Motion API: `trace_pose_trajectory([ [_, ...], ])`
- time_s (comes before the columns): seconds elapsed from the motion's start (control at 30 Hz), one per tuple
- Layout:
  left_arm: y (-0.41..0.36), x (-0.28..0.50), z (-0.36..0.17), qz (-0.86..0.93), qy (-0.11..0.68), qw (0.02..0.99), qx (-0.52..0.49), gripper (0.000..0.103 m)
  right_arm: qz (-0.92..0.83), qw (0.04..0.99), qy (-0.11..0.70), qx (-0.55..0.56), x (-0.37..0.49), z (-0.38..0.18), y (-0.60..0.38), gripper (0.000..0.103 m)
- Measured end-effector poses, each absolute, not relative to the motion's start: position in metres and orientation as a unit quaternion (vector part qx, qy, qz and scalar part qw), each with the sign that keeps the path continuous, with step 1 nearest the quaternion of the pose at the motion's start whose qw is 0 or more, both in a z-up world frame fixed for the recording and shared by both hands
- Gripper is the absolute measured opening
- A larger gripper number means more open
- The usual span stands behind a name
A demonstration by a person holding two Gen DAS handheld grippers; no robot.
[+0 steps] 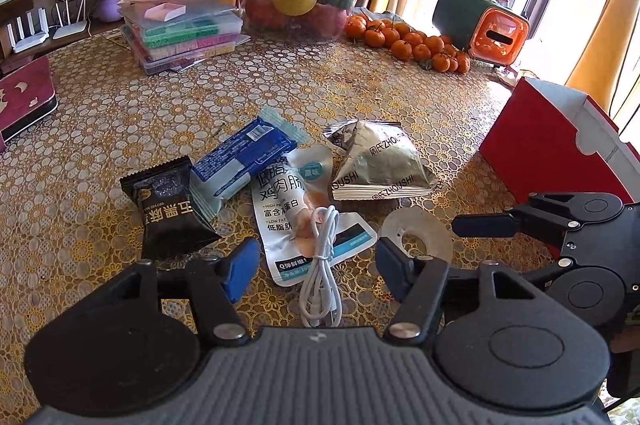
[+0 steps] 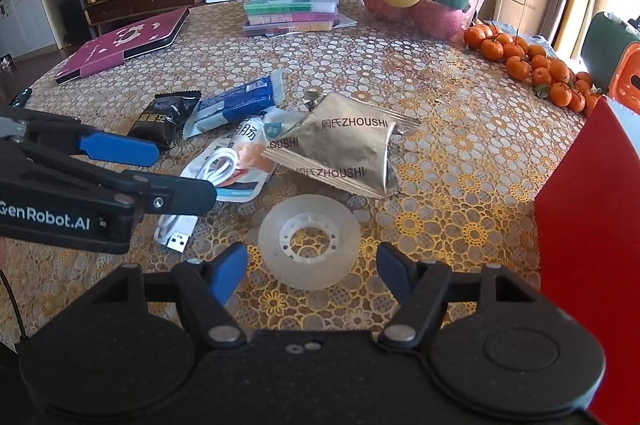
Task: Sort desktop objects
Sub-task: 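Grasp the white cable with the left tool while the right tool grasps the clear tape roll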
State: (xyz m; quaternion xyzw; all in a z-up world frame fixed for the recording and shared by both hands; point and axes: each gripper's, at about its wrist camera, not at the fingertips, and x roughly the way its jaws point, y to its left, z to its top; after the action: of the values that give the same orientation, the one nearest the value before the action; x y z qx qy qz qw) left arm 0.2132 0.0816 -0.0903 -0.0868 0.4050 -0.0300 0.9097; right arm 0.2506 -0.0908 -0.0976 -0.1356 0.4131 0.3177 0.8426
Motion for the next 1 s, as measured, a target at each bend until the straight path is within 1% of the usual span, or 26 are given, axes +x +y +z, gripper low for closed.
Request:
trace_pose_trajectory([
  [0.03,0.082,0.214,-0.091,-0.032,0.405,0.910,-0.088,0.060,0.318,0.843,0.413,-0.135,0.251,-0.099,-0.090,0.071],
  [0.2,0.078,0.216,-0.092,-0.044,0.402,0.911,-0.080,0.051,0.317,0.842,0.415,-0.133,0.256,-0.103,-0.088,0.071],
  [0.23,0.078,0.217,-0.093,-0.046,0.403,0.910,-0.080,0.046,0.316,0.842,0.416,-0.132,0.256,-0.104,-0.088,0.070],
  [0.3,0.077,0.218,-0.096,-0.047,0.406,0.909,-0.080,0.043,0.315,0.842,0.418,-0.130,0.258,-0.105,-0.088,0.070],
  [0.33,0.077,0.218,-0.097,-0.047,0.407,0.909,-0.079,0.039,0.315,0.843,0.416,-0.131,0.258,-0.105,-0.088,0.070],
  [0.5,0.078,0.220,-0.100,-0.045,0.411,0.907,-0.083,0.035,0.315,0.844,0.414,-0.133,0.258,-0.106,-0.086,0.068],
  [0.53,0.078,0.221,-0.101,-0.045,0.411,0.907,-0.083,0.035,0.315,0.844,0.412,-0.137,0.257,-0.106,-0.085,0.066],
  [0.57,0.077,0.221,-0.101,-0.046,0.411,0.907,-0.083,0.035,0.315,0.844,0.410,-0.143,0.256,-0.106,-0.084,0.061],
  [0.6,0.076,0.221,-0.101,-0.047,0.411,0.906,-0.084,0.034,0.316,0.844,0.408,-0.146,0.256,-0.106,-0.083,0.060],
  [0.9,0.075,0.223,-0.102,-0.053,0.414,0.904,-0.096,0.029,0.318,0.844,0.406,-0.147,0.253,-0.106,-0.083,0.059],
  [1.0,0.077,0.224,-0.102,-0.054,0.414,0.903,-0.103,0.020,0.319,0.844,0.405,-0.146,0.252,-0.106,-0.084,0.058],
])
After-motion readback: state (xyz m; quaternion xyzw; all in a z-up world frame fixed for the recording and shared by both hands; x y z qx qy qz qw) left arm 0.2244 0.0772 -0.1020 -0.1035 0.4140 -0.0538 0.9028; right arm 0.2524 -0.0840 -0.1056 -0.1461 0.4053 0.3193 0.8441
